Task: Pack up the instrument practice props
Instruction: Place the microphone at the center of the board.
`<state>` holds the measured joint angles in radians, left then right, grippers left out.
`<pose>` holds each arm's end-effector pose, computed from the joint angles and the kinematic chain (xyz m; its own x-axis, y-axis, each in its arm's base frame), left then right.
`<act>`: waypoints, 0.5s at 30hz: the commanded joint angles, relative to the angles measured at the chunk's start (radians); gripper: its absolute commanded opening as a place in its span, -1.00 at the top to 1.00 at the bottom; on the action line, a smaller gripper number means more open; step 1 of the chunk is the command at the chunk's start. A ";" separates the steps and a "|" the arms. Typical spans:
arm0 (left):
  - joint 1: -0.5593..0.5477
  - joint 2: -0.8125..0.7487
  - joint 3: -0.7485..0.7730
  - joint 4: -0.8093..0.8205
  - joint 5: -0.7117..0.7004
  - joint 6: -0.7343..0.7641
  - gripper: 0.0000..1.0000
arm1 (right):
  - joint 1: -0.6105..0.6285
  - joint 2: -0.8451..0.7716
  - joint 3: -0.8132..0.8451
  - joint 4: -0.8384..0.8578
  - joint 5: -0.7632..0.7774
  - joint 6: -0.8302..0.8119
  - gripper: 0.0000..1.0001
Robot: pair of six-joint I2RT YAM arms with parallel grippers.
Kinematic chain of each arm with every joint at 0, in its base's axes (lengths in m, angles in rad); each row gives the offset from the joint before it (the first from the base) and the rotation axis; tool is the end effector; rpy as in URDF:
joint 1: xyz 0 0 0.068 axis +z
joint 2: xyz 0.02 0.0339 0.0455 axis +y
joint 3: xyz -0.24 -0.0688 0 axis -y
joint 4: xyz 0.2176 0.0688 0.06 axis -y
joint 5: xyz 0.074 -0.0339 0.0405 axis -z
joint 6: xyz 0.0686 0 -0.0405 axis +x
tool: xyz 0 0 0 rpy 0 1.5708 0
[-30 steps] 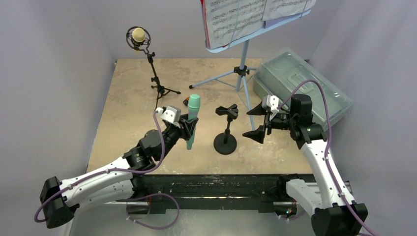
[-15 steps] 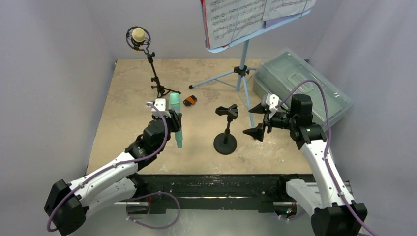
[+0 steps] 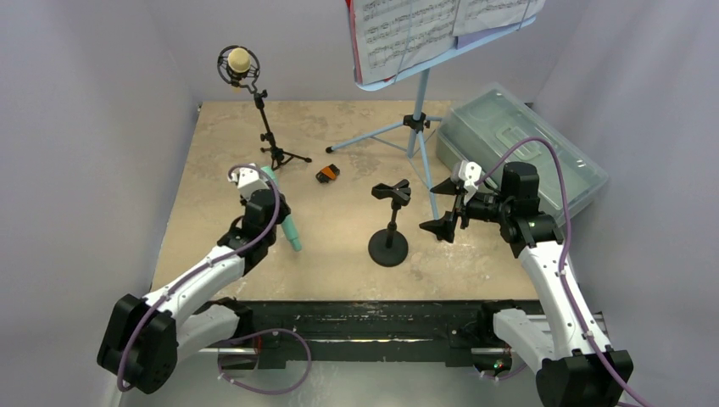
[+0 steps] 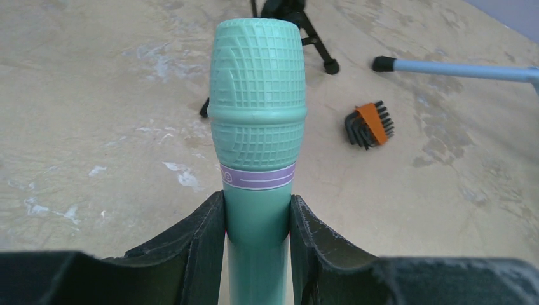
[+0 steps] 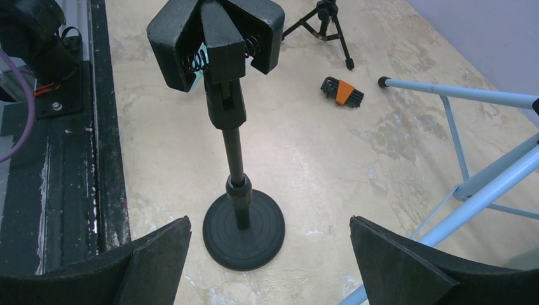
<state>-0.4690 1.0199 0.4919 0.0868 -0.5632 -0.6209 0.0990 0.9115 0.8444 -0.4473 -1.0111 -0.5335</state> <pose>0.2234 -0.0722 0.2038 -0.2816 -0.4088 -0.8681 -0.2610 0.9032 -0.3406 0.1836 0.0767 0.2941 -0.0215 -0.2735 -0.9616 -0.9263 0.3674 -0.0837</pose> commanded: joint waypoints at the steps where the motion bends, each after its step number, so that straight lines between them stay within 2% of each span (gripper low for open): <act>1: 0.095 0.059 0.051 0.022 -0.006 -0.114 1.00 | -0.002 -0.010 -0.005 0.025 0.012 0.007 -0.98; 6: 0.202 0.169 0.119 -0.019 -0.008 -0.187 1.00 | -0.002 -0.013 -0.005 0.020 0.020 0.005 -0.98; 15: 0.367 0.454 0.345 -0.189 0.013 -0.243 0.99 | -0.002 -0.018 -0.004 0.016 0.023 0.001 -0.98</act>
<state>-0.1711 1.3972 0.7399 -0.0418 -0.5598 -0.8234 0.0990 0.9112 0.8444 -0.4477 -1.0031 -0.5339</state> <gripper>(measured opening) 0.351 0.987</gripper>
